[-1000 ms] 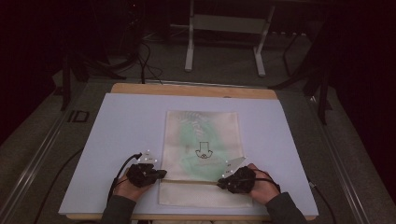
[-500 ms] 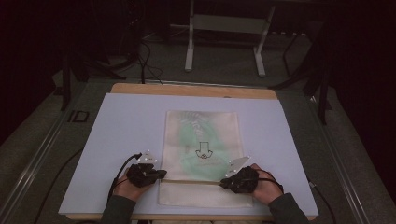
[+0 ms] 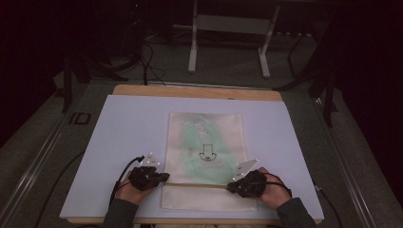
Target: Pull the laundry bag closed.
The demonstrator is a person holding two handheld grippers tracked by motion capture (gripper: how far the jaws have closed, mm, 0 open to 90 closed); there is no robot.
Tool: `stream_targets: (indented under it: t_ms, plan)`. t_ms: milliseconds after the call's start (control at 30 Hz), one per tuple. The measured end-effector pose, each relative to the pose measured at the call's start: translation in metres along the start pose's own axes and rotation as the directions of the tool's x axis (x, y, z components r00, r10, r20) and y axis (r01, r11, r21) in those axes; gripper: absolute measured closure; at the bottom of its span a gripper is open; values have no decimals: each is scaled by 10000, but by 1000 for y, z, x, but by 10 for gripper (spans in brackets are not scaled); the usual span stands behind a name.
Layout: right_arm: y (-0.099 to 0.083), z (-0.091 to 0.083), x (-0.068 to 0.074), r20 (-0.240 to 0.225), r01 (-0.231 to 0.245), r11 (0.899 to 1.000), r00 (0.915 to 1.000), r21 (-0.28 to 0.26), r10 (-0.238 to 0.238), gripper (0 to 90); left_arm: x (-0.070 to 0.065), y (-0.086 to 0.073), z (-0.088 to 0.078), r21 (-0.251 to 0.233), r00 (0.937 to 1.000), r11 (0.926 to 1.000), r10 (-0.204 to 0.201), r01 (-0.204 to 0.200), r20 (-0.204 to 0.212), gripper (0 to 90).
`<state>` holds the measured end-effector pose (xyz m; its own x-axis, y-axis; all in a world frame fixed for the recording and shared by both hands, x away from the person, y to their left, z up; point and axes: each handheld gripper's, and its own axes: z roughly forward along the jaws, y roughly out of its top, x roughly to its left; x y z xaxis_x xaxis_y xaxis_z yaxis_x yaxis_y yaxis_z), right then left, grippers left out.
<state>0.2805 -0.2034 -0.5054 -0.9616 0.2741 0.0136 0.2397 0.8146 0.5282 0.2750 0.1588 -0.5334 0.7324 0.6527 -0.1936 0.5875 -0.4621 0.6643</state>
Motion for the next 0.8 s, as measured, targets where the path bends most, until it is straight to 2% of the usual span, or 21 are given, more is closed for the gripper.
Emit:
stream_targets:
  t_ms: [300, 800]
  plan:
    - [-5, -3, -1, 19, -7, 10000, 10000, 70, 7, 824, 0, 0, 0, 4, 10000, 10000, -3, 3, -2, 896]
    - [-18, -14, -6, 121, -336, 9994, 9994, 111, 335, 824, 0, 0, 0, 3, 10000, 10000, -13, 13, 7, 896]
